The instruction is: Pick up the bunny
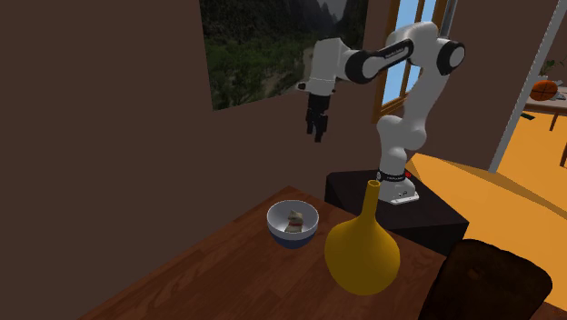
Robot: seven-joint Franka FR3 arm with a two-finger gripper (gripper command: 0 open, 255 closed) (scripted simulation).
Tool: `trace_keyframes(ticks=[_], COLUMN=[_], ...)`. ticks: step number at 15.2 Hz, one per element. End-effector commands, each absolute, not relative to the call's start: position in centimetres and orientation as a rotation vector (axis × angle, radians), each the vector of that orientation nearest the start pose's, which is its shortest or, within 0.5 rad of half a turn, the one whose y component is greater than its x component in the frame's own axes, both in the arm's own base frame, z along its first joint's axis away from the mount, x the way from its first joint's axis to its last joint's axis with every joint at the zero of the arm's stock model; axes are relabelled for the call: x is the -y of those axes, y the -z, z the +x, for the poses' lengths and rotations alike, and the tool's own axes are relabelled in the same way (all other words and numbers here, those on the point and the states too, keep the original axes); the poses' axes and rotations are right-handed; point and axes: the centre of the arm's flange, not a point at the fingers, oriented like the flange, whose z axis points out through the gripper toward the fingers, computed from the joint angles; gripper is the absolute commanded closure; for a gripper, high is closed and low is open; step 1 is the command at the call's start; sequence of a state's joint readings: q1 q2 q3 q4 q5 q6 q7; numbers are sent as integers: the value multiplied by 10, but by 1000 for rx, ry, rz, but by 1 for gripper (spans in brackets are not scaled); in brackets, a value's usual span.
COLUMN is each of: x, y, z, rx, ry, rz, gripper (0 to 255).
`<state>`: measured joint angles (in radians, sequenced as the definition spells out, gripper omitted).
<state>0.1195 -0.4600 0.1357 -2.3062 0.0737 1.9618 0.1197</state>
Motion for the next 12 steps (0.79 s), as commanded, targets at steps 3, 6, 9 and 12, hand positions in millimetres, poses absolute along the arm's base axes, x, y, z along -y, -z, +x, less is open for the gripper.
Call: trace_keyframes(ticks=[3,6,9,12], x=[-160,-192,-224,-257], y=[-509,-492,-476,-460], z=[430,445,459,472], rx=[245,310,376,441], ry=[202,225,248,270], rz=[-3099,-3095,-3089,-3082], gripper=[0,0,0,0])
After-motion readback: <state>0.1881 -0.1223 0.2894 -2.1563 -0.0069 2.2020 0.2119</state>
